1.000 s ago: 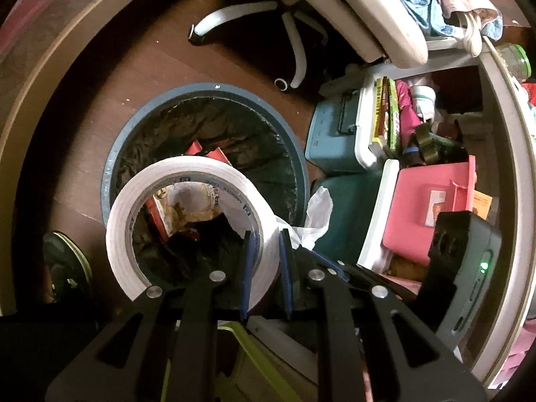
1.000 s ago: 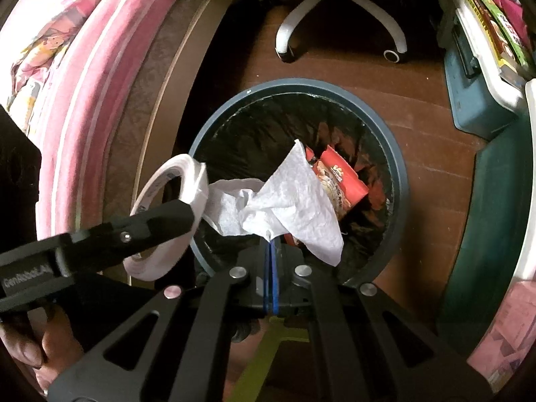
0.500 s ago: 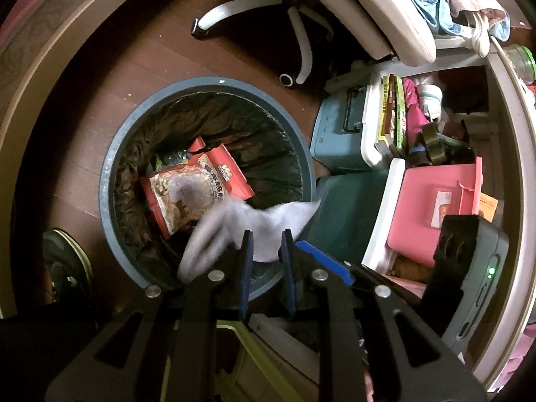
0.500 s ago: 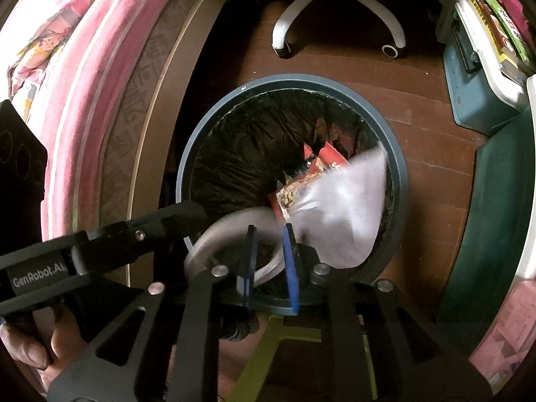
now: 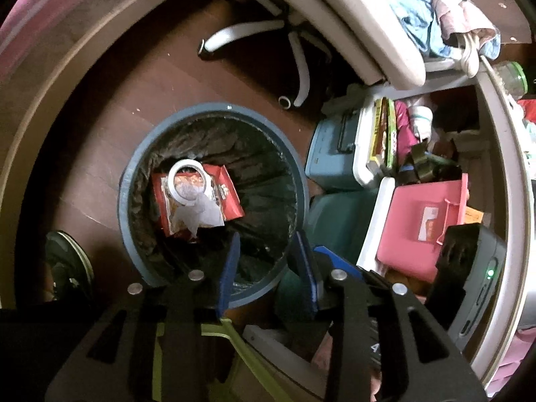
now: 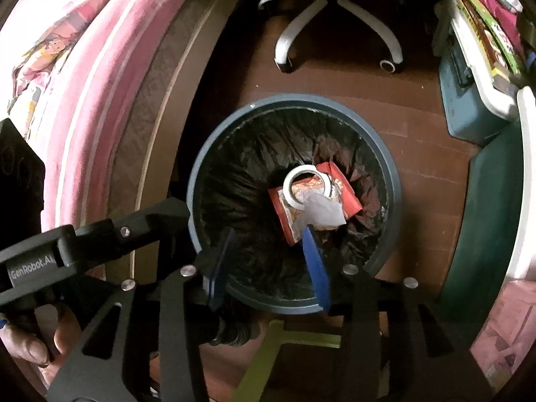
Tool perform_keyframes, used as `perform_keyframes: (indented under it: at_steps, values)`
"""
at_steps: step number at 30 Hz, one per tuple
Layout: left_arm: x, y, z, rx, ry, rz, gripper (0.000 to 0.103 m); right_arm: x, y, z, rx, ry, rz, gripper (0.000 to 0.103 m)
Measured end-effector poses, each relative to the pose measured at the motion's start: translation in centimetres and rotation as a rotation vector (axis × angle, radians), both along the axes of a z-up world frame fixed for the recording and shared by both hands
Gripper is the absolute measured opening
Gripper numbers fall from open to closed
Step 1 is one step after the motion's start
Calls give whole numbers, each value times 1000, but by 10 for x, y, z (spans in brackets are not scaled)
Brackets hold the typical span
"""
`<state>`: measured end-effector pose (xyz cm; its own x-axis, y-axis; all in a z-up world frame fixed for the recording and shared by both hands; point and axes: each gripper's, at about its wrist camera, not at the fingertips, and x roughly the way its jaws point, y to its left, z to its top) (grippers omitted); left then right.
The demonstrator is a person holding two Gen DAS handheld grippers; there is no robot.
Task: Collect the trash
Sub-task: 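Open both tools to drop the tissue and tape roll into the bin, then move both open tools back over the white cloth and plastic cup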
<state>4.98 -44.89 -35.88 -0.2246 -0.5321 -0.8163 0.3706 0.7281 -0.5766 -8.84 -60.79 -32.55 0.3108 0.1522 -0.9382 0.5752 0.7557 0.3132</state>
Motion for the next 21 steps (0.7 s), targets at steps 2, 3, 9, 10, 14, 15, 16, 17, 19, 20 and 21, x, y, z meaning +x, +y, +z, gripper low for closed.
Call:
perform_keyframes:
  at_steps: [2,3,9,10,14,15,16,17,19,20,21]
  values:
    - [0,5,6,-9,-9,12,37,3,5,10,-9,-20,10,49]
    - [0,9,11,-21,-12,23,38,4,7,13,-12,-25,14,49]
    - [3,35,38,-77,-53,95,50,11,27,45,-44,-84,47,57]
    - [3,39,42,-82,-60,108,51,13,32,52,-51,-94,54,57]
    - [4,60,59,-114,-84,166,54,16,44,75,-73,-125,78,59]
    - [4,64,62,-123,-88,179,54,17,47,79,-77,-132,84,59]
    - [4,70,67,-144,-81,199,55,18,49,83,-79,-135,88,59]
    - [5,78,71,-173,-62,222,55,19,55,89,-85,-141,100,59]
    - [9,95,82,-216,-52,266,57,21,63,98,-96,-146,119,59]
    - [10,103,88,-234,-57,283,57,24,70,105,-106,-153,139,59]
    - [11,111,95,-247,-64,300,58,28,76,112,-114,-161,154,59]
